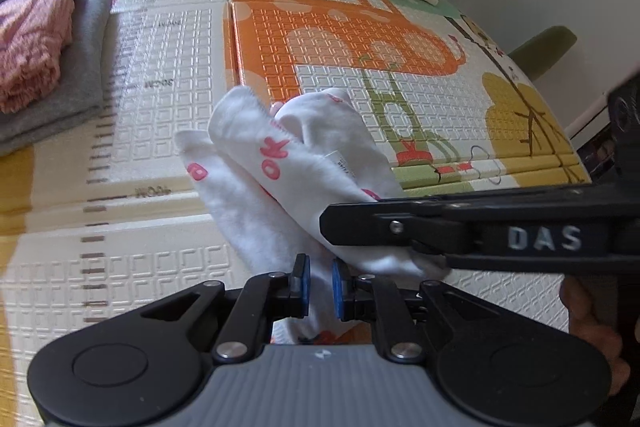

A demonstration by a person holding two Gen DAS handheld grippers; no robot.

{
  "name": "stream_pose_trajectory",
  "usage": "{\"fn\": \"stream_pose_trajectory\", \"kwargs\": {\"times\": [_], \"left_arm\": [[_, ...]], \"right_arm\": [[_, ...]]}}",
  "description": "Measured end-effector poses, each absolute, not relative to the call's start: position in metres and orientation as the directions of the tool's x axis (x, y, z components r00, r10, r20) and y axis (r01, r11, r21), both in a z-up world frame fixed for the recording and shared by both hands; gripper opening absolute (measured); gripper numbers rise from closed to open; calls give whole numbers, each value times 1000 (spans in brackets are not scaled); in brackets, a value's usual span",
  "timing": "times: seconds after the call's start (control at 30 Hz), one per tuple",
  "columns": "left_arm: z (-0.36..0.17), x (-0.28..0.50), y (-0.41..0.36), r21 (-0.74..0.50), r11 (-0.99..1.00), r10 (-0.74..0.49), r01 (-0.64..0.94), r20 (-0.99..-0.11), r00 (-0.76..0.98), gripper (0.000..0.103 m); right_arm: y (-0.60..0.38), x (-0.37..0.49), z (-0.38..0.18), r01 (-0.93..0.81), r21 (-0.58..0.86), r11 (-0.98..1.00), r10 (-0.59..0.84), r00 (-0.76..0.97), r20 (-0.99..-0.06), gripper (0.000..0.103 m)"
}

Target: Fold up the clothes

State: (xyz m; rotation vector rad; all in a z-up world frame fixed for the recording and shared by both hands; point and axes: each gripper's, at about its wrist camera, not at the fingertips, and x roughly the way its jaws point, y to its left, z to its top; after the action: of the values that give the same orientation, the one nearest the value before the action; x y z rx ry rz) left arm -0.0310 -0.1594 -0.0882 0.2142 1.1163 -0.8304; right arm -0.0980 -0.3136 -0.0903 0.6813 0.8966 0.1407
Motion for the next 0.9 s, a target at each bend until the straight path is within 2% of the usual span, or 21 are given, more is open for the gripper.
{"fn": "stream_pose_trajectory", "kwargs": {"times": [0.23, 0.63, 0.9], "left_arm": [[-80, -34, -141, -225, 692, -470, 685, -861, 192, 19], [-74, -13, -103, -199, 776, -419, 599, -872, 254, 23], [-70, -10, -99, -209, 782, -432, 587, -861, 269, 25]], "right_arm": [[-306, -90, -95, 163, 591, 790, 396, 599, -696, 7], [-295, -82, -105, 173, 667, 725, 497, 538, -681, 21], [-300, -94, -82, 176, 657, 733, 438, 617, -654, 22]]}}
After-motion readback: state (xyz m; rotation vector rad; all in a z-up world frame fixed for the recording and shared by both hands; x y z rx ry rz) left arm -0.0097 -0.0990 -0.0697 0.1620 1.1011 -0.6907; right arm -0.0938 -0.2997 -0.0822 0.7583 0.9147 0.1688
